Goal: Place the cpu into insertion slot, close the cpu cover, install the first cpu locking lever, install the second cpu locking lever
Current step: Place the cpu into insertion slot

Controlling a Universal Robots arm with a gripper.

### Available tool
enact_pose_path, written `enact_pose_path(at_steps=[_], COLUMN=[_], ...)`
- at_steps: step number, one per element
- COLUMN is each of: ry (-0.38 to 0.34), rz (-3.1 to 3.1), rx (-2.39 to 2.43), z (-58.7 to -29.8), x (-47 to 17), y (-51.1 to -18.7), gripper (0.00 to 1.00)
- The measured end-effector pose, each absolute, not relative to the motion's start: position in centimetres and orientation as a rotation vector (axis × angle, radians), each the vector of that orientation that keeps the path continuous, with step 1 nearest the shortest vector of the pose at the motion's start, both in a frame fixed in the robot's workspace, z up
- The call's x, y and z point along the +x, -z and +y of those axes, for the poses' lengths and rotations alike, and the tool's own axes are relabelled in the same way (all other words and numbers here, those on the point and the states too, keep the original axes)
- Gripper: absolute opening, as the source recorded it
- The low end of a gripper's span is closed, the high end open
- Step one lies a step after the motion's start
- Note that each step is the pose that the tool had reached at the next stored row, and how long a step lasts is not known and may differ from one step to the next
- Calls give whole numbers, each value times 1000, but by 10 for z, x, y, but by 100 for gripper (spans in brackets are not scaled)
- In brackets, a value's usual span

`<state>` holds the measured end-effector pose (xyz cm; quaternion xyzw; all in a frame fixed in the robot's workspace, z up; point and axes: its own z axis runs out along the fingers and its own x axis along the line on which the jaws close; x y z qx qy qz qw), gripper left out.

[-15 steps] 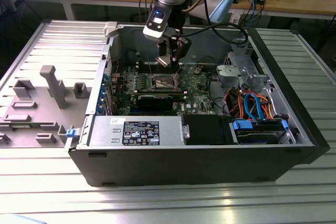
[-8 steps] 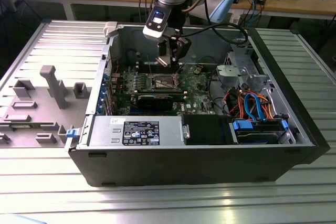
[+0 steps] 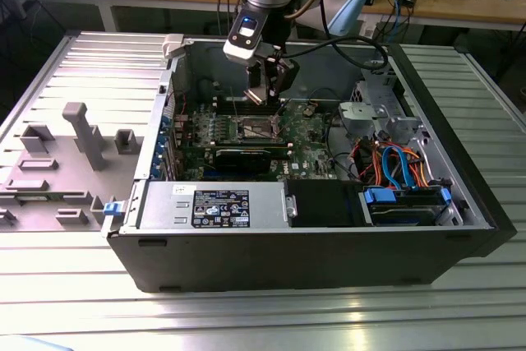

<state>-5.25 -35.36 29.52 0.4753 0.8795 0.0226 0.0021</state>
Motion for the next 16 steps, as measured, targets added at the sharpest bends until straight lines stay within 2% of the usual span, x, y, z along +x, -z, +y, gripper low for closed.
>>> enact_pose_path(at_steps=[16], ry=[-71], rz=[2749], rx=[1509], z=[-354], x=[-53], y=[-295], gripper=[55])
